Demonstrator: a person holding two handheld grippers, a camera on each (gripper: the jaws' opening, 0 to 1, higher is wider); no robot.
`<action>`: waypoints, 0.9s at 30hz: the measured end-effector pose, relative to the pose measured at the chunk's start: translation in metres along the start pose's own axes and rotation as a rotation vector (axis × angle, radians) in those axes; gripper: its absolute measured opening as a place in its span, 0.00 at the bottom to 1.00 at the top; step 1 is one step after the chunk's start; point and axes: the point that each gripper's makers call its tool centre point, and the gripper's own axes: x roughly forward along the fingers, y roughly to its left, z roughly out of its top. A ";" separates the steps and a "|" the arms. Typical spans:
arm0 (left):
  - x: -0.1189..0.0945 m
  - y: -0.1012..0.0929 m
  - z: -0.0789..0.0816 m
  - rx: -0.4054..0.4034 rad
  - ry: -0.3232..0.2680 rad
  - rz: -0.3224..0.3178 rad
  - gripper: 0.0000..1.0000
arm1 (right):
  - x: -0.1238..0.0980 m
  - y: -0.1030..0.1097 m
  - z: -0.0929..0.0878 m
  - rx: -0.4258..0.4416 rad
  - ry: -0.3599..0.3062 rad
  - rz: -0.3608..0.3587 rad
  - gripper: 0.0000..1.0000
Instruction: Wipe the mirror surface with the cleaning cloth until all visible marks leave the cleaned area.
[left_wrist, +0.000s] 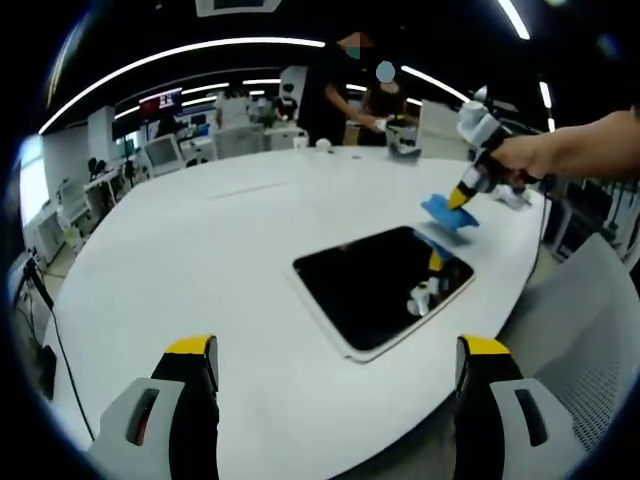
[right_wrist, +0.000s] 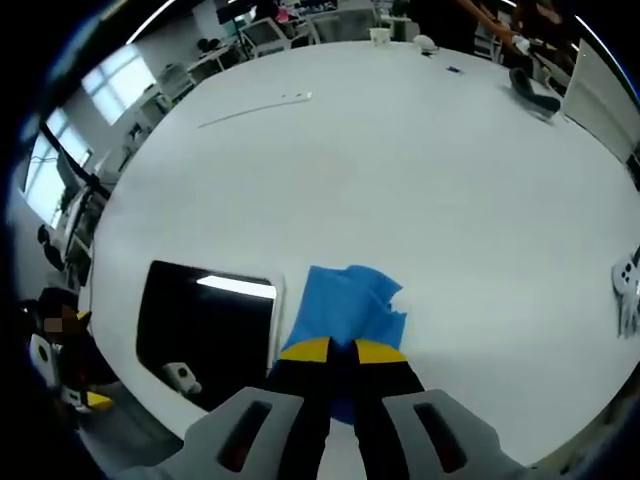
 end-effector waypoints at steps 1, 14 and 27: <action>0.000 0.000 0.000 -0.001 0.000 -0.001 0.99 | 0.002 0.003 0.000 -0.003 0.003 0.003 0.02; 0.000 0.000 0.000 -0.008 -0.002 0.000 0.99 | 0.013 0.040 0.001 -0.010 0.010 0.056 0.02; 0.001 -0.001 0.001 -0.009 -0.008 -0.004 0.99 | 0.034 0.056 0.006 -0.104 0.010 0.037 0.02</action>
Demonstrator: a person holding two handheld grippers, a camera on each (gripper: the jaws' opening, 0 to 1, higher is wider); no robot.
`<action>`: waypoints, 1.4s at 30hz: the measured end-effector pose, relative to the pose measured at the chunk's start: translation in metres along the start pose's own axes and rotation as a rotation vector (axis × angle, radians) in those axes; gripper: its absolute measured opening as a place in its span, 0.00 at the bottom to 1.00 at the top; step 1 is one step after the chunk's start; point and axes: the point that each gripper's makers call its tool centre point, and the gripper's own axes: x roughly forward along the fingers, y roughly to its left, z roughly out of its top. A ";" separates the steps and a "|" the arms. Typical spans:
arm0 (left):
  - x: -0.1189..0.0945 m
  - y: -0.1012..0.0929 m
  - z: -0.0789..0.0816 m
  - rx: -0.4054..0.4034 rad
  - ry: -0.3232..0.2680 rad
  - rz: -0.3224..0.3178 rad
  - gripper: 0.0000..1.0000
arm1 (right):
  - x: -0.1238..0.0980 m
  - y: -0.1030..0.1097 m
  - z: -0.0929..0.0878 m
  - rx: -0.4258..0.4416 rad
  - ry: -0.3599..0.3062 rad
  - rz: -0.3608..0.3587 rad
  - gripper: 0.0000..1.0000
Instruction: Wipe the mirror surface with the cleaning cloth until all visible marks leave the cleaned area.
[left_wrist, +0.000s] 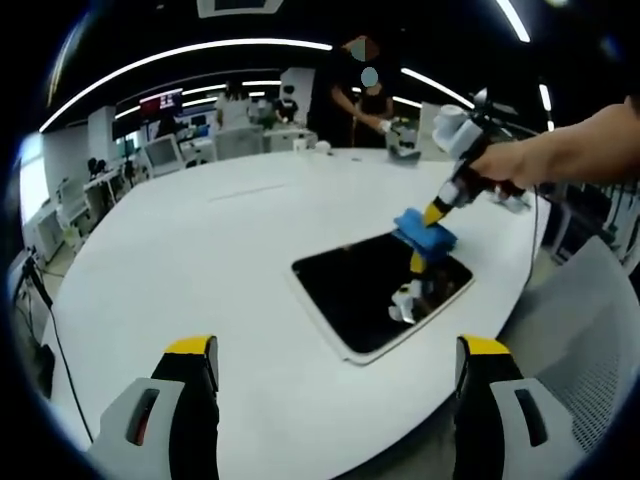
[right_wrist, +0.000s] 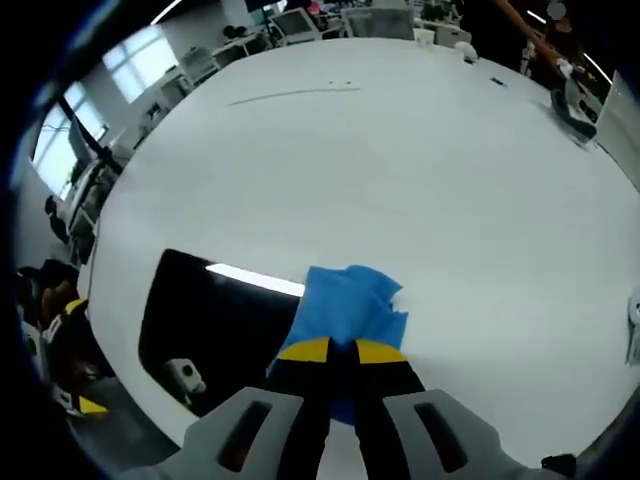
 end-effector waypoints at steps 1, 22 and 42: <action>0.000 0.000 0.000 0.000 0.000 0.000 0.99 | 0.001 0.002 0.001 -0.003 0.002 -0.002 0.02; -0.001 -0.004 0.003 -0.001 -0.010 -0.021 0.99 | 0.017 0.043 0.003 0.021 0.052 0.024 0.02; -0.001 -0.004 0.004 -0.007 -0.018 -0.028 0.99 | 0.026 0.098 0.016 0.009 0.066 0.071 0.02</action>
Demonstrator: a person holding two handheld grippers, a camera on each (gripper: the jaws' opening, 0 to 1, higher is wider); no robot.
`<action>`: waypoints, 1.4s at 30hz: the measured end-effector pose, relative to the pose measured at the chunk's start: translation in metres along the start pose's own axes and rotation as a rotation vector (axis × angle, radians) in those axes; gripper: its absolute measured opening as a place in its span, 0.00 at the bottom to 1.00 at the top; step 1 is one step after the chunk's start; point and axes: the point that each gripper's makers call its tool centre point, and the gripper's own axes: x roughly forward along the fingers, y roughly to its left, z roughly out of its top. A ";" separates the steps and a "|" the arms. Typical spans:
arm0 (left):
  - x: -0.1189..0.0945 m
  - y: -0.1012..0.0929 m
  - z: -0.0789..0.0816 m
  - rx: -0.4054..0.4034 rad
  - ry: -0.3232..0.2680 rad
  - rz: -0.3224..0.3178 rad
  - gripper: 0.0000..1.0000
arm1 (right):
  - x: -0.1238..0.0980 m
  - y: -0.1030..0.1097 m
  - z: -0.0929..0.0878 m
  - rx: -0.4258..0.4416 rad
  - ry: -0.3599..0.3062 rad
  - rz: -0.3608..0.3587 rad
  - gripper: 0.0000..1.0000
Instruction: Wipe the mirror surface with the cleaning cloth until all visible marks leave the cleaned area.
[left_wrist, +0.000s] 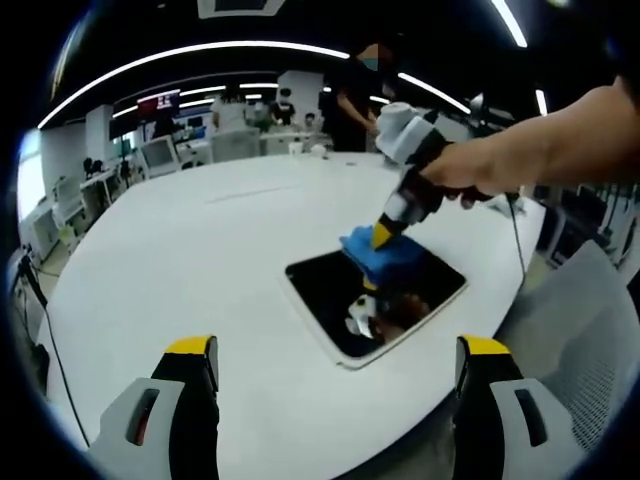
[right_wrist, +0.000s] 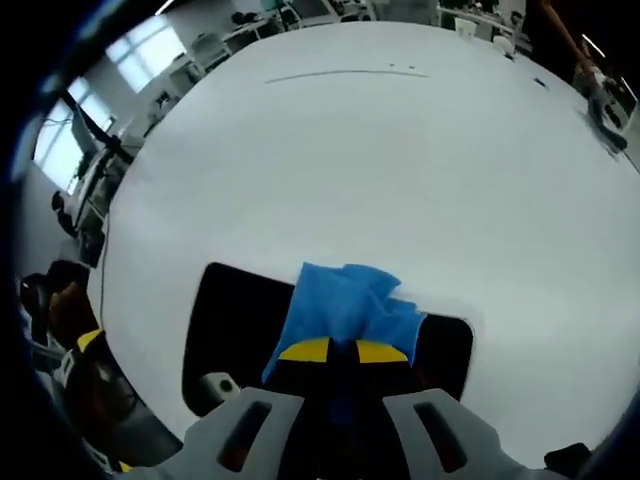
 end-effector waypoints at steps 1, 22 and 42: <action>0.000 0.000 0.000 0.000 -0.001 0.000 0.99 | 0.001 0.002 0.001 0.000 0.001 0.002 0.02; 0.002 0.001 -0.001 -0.008 -0.008 0.002 0.99 | 0.021 0.070 0.017 -0.126 0.045 0.046 0.02; 0.002 0.002 -0.003 -0.007 0.001 0.006 0.99 | 0.033 0.092 0.028 -0.103 0.048 0.090 0.02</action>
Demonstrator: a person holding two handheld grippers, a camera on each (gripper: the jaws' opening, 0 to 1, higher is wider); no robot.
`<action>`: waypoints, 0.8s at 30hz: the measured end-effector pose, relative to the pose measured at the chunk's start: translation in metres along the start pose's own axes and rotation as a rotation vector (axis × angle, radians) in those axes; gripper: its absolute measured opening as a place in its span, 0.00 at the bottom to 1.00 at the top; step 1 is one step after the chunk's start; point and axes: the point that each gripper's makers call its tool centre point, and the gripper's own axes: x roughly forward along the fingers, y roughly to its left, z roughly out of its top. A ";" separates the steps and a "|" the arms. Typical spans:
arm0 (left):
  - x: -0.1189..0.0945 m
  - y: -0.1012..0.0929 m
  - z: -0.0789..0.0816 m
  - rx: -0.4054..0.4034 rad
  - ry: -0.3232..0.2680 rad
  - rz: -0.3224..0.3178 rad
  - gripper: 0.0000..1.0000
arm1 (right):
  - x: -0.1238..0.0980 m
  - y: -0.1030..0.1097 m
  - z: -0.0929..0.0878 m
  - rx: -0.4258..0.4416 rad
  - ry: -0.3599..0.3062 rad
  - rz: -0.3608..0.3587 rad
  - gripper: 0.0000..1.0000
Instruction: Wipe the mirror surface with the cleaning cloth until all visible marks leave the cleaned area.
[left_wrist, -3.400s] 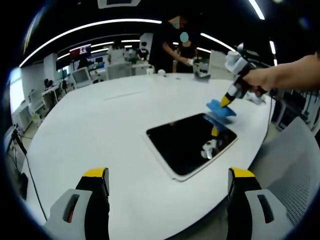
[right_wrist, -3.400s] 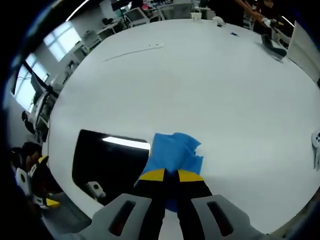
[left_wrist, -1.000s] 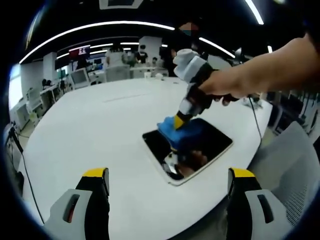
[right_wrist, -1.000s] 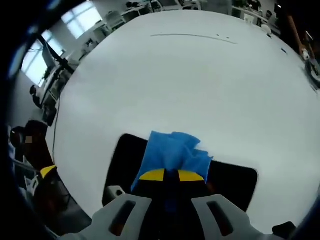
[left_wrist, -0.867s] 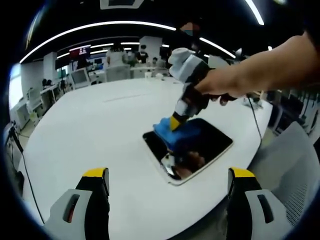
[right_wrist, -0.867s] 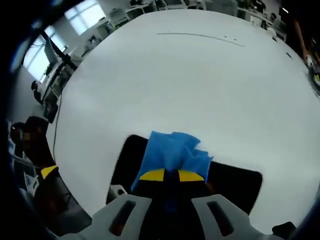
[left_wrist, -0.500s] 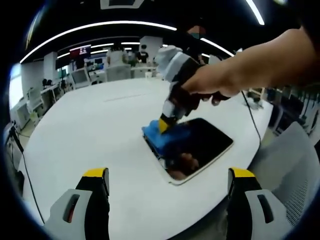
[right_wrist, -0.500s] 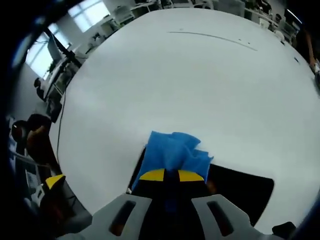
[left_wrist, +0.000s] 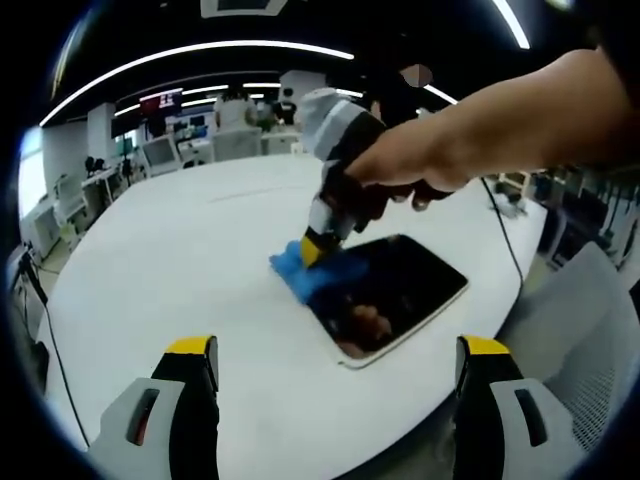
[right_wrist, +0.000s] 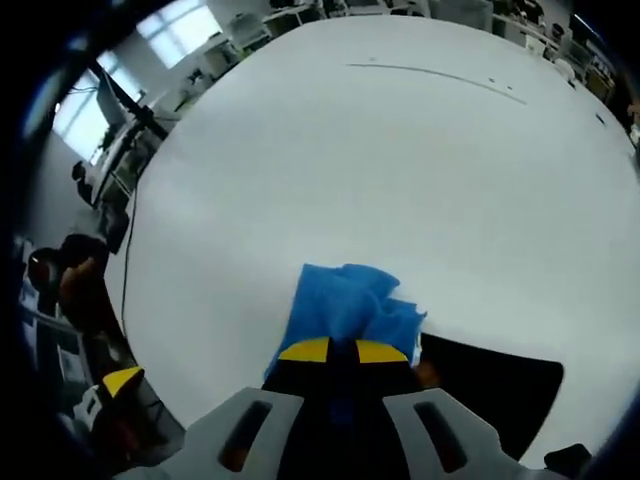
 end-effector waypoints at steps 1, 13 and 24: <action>0.000 0.000 0.000 0.001 0.000 -0.001 0.99 | 0.000 0.000 0.000 0.007 -0.002 0.002 0.02; -0.001 0.001 0.000 0.009 0.001 0.005 0.99 | 0.001 0.000 0.000 -0.006 -0.014 -0.014 0.02; 0.000 0.002 -0.002 0.001 0.011 0.009 0.99 | -0.002 0.004 -0.008 -0.005 -0.027 -0.001 0.02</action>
